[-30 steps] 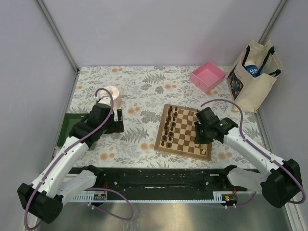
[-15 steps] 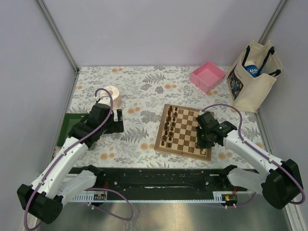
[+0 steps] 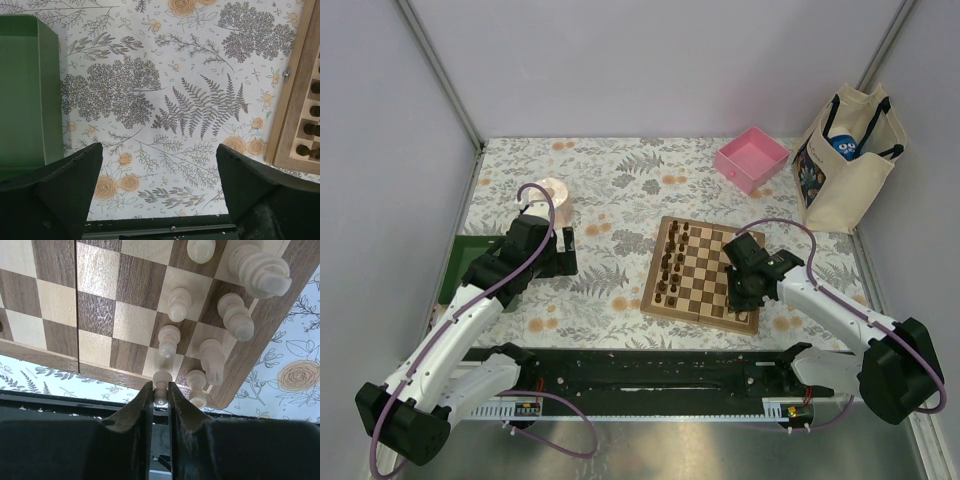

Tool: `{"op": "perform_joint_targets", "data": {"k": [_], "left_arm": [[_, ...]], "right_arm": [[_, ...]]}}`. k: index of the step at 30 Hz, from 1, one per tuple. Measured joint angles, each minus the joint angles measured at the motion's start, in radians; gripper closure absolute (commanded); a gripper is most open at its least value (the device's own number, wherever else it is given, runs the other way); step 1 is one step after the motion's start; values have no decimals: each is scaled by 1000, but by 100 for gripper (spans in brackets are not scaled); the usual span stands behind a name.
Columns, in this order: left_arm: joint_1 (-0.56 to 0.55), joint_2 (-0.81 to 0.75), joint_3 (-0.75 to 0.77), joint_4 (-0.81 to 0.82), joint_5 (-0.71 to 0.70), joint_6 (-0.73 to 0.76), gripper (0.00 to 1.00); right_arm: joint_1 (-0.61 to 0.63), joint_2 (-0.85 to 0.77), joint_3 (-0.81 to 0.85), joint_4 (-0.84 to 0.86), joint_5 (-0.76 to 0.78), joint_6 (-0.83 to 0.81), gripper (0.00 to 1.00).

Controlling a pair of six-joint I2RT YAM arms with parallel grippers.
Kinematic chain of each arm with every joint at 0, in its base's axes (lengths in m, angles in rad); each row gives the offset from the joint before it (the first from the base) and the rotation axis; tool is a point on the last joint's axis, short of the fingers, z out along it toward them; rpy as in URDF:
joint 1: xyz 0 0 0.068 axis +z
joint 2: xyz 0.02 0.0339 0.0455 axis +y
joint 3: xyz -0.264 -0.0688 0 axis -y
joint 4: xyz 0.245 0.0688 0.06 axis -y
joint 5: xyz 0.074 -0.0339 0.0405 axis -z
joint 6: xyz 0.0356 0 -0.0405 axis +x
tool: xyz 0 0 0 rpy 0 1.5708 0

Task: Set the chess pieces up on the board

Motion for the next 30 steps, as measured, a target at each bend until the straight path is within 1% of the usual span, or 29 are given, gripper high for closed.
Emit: {"op": "perform_joint_targets", "data": {"k": [13, 17, 19, 21, 24, 27, 29, 30], "left_arm": [[0, 0, 0, 0, 0, 0, 1], [0, 0, 0, 0, 0, 0, 1], [0, 0, 0, 0, 0, 0, 1], [0, 0, 0, 0, 0, 0, 1], [0, 0, 0, 0, 0, 0, 1], [0, 0, 0, 0, 0, 0, 1], [0, 0, 0, 0, 0, 0, 1], [0, 0, 0, 0, 0, 0, 1]], "right_arm": [[0, 28, -8, 25, 0, -1, 83], [0, 37, -8, 29, 0, -1, 80], [0, 39, -8, 29, 0, -1, 78], [0, 40, -8, 29, 0, -1, 70], [0, 40, -8, 29, 0, -2, 65], [0, 40, -8, 29, 0, -2, 64], [0, 38, -8, 28, 0, -5, 60], [0, 35, -8, 27, 0, -5, 60]]}}
